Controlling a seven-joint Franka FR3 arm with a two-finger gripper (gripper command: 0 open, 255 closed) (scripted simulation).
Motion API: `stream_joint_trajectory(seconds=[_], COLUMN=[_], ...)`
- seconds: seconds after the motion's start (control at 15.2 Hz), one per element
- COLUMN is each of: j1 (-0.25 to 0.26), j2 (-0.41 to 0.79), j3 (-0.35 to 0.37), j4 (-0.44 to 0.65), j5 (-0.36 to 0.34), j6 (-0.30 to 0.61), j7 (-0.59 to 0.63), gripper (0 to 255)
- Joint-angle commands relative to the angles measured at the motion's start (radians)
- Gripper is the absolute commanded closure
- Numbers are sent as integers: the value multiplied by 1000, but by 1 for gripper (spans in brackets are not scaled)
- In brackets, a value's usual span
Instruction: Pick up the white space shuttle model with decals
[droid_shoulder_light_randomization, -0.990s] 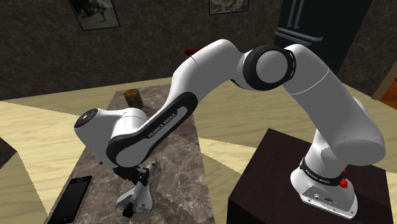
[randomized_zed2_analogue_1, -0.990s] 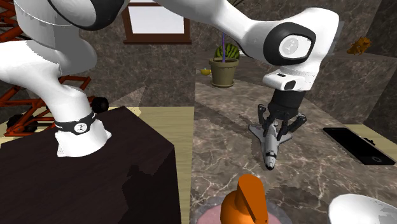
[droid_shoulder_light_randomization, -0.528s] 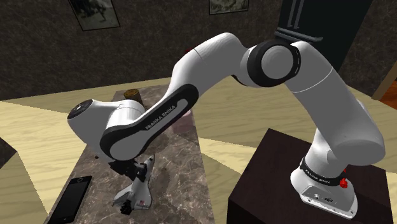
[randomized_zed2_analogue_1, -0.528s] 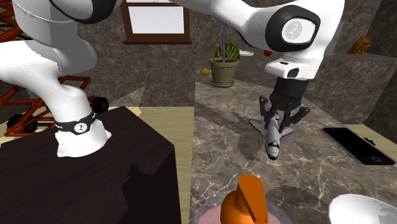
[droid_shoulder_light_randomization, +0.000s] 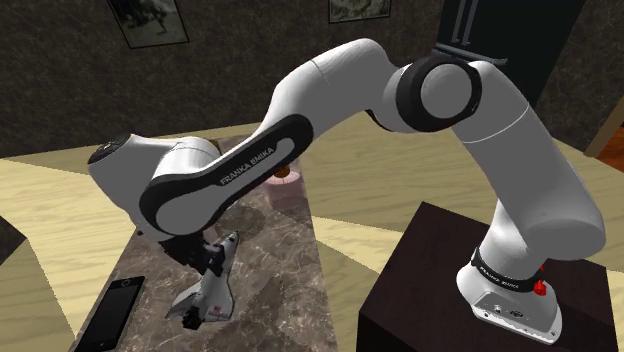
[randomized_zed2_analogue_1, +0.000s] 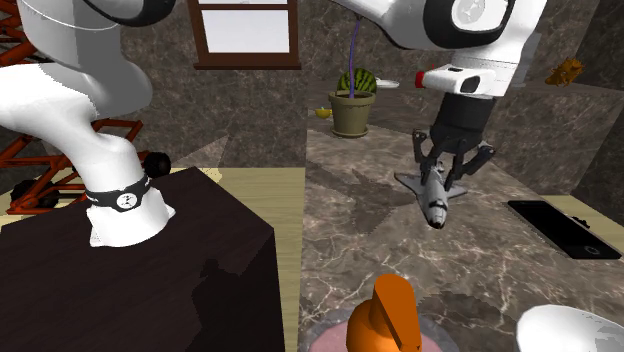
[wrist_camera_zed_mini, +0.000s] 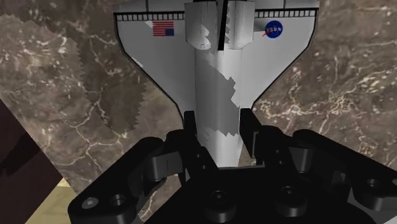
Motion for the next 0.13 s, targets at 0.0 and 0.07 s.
stream_joint_trajectory(seconds=[0.0, 0.07], j1=[-3, -3], j2=[-9, -9], j3=[3, 3], j4=[2, 2], j5=[4, 4], j6=[-10, -10], j7=[-3, -3], gripper=[255, 255])
